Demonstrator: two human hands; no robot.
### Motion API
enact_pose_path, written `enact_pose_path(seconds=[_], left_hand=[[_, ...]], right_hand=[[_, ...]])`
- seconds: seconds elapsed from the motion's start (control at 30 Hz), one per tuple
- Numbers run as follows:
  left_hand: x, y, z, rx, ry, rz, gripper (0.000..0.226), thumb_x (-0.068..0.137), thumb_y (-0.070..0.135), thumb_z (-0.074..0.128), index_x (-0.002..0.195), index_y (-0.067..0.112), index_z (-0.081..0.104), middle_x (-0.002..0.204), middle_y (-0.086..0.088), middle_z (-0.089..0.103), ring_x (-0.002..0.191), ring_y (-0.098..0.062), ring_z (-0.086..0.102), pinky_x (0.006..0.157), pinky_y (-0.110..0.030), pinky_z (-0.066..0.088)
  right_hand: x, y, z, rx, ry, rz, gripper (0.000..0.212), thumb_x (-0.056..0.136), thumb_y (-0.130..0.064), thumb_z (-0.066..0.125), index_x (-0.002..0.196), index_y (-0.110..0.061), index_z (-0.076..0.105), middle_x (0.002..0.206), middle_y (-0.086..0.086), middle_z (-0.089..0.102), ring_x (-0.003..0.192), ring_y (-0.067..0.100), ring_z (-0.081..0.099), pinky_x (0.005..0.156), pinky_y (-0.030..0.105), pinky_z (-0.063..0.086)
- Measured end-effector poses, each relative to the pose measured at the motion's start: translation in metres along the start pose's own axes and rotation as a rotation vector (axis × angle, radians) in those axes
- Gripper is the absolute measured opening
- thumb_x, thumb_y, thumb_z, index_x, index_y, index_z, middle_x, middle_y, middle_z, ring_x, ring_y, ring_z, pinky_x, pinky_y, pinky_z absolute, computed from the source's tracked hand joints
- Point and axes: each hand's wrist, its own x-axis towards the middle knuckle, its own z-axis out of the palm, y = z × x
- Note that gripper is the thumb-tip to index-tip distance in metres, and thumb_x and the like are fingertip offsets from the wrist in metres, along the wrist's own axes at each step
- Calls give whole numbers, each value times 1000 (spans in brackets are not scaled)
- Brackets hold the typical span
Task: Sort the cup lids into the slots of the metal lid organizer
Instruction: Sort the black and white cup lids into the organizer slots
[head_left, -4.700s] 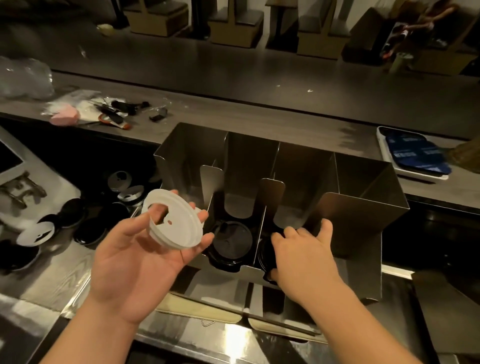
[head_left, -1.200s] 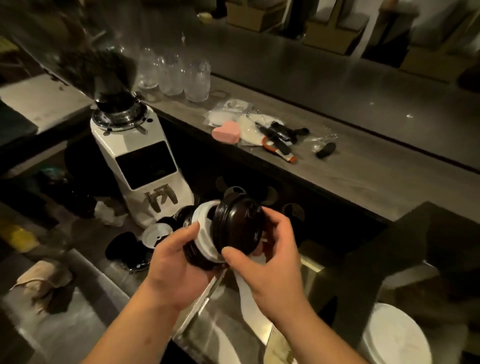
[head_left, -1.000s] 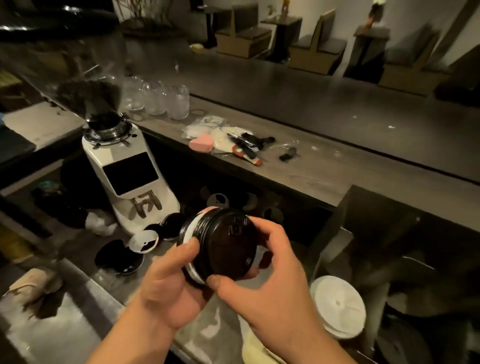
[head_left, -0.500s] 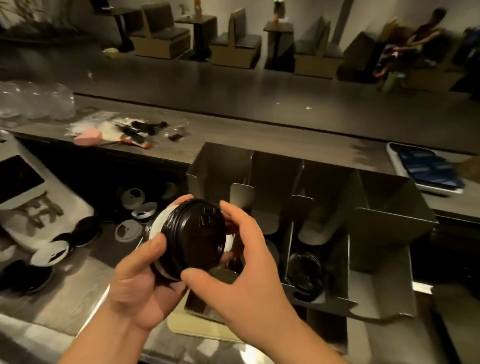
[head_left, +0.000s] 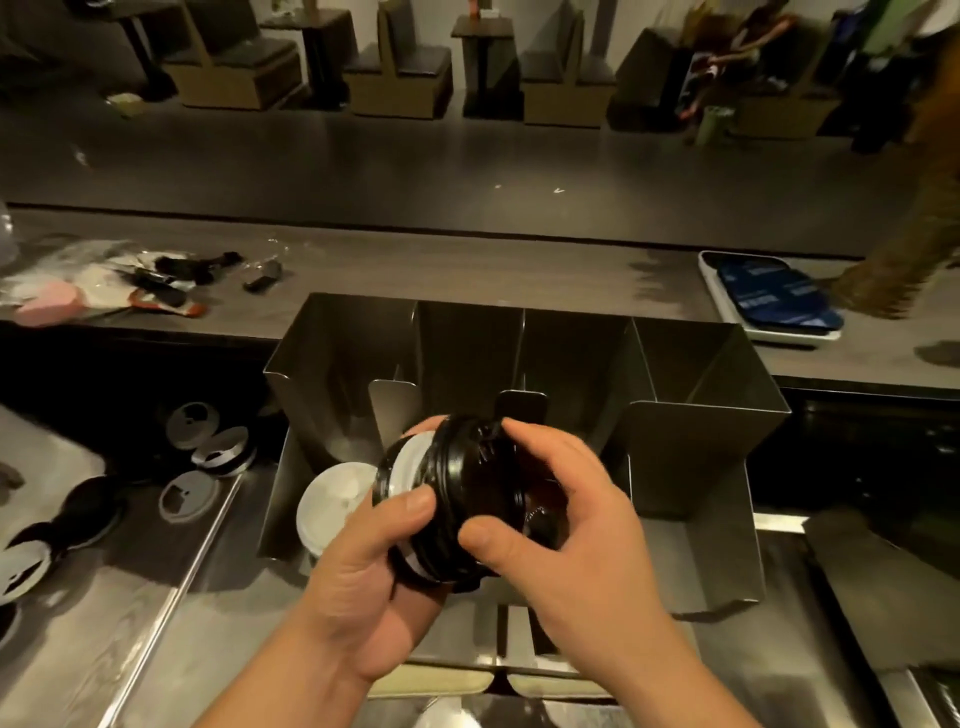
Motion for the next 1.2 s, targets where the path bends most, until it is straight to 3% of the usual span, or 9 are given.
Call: enact_pose_path(seconds=[0.17,0.3,0.4,0.47,0.53,0.6,0.7,0.87,1.2], left_hand=[[14,-1,1,-47,-43,-71,83,42,22,99,120,15,71,118,-24,68,103,-41,69,76,-49,60],[17,0,1,-195,19,-120,85,42,28,99,121,15,72,129,-24,64,115,-45,64,80,-57,56],[19,-2,-5,-304,-91,-152,69,72,36,86,132,9,63,139,-24,56,128,-43,54,95,-60,47],[21,-7,-15,-330,-75,-161,62,95,45,60,143,7,50,149,-24,46,142,-41,38,110,-59,31],[21,-9,-24,-381,-29,-190,65,99,51,51,145,6,46,152,-26,40,147,-40,26,114,-56,25],[21,-8,-20,-398,-16,-191,66,93,51,60,141,7,52,149,-28,44,144,-42,30,109,-56,34],[18,-8,-14,-319,31,-110,71,66,49,84,124,11,69,136,-26,58,127,-45,54,88,-52,53],[10,-4,-12,-325,18,-61,73,64,45,87,126,11,68,136,-26,58,123,-45,57,85,-53,54],[3,-2,1,-297,132,-46,80,46,42,94,117,12,73,132,-28,60,118,-47,60,74,-52,58]], right_hand=[[1,3,-22,-35,177,-94,65,63,-49,75,125,-47,55,123,-19,60,118,5,58,91,30,54],[7,5,-57,-11,368,-73,60,63,-53,80,118,-48,55,115,-22,65,110,-1,61,87,26,53],[7,8,-73,-228,264,-29,59,67,-45,76,121,-48,53,118,-23,59,113,-3,56,92,26,50],[2,4,-76,-363,145,-29,60,66,-45,75,121,-49,51,118,-31,52,115,-8,49,88,14,47],[-1,0,-74,-527,20,-29,60,66,-52,72,120,-52,45,117,-37,44,118,-12,42,87,4,39],[2,2,-68,-707,-95,-4,60,69,-60,66,121,-53,38,116,-38,39,117,-12,37,92,7,35],[9,18,-52,-971,-162,13,54,78,-59,63,125,-47,41,117,-30,39,114,-2,36,107,27,28],[16,40,-28,-1170,-181,32,44,81,-57,61,119,-35,52,113,-15,53,112,13,50,100,40,16],[25,52,-27,-1324,-310,81,60,86,-58,62,136,-28,45,131,-5,54,125,21,49,112,52,8]])
